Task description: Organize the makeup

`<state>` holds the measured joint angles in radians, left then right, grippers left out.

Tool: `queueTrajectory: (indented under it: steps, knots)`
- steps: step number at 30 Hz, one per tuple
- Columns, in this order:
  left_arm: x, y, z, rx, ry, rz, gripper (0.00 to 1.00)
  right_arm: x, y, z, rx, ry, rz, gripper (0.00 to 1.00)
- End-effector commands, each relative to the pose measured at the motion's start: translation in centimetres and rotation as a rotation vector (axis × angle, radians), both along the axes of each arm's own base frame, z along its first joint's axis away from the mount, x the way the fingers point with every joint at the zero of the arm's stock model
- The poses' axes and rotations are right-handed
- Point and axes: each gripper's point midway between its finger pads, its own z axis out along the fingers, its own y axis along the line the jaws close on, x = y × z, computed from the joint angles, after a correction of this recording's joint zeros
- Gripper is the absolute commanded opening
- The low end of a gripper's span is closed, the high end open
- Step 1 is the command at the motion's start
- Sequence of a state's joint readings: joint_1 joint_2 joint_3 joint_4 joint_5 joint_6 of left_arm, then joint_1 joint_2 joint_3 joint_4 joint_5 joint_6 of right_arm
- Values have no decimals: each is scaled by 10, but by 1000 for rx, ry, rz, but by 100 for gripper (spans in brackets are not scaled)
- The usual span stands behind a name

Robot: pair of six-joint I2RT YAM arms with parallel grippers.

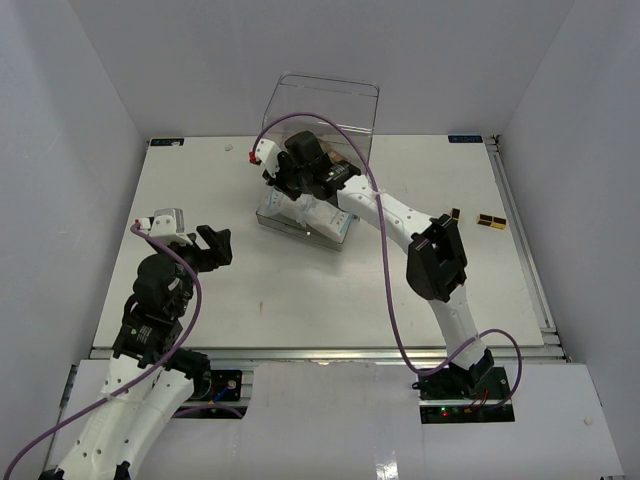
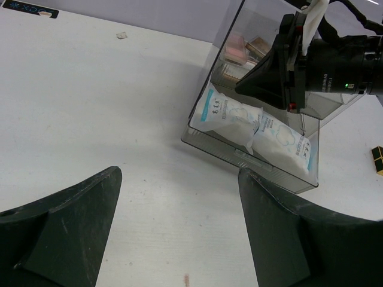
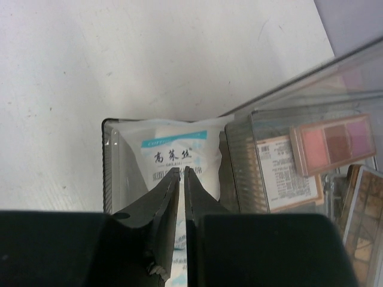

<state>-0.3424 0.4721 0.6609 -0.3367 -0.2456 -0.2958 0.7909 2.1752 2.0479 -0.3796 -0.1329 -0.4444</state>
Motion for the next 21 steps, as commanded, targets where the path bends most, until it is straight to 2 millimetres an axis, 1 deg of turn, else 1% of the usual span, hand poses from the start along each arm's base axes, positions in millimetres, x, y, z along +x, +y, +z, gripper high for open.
queueTrajectory:
  steps: [1,5,11,14,16,17,18,21]
  knots:
    - [0,5,-3,9,1,23,90,18,21,4,32,-95,29,13]
    - [1,5,-3,9,3,22,90,25,26,-7,31,-104,21,12]
    - [1,4,-3,10,2,18,90,33,25,-35,-15,-105,-5,11]
    - [1,4,-3,10,2,18,90,42,19,-50,-58,-120,-43,9]
    - [1,4,-2,9,0,16,90,47,15,-57,-88,-133,-72,8]
    - [1,4,-1,8,-3,16,90,52,9,-64,-122,-143,-104,8]
    - [0,4,-1,8,-3,16,90,54,5,-68,-149,-146,-117,8]
    - [0,3,-1,7,-4,14,90,58,-7,-90,-235,-147,-143,8]
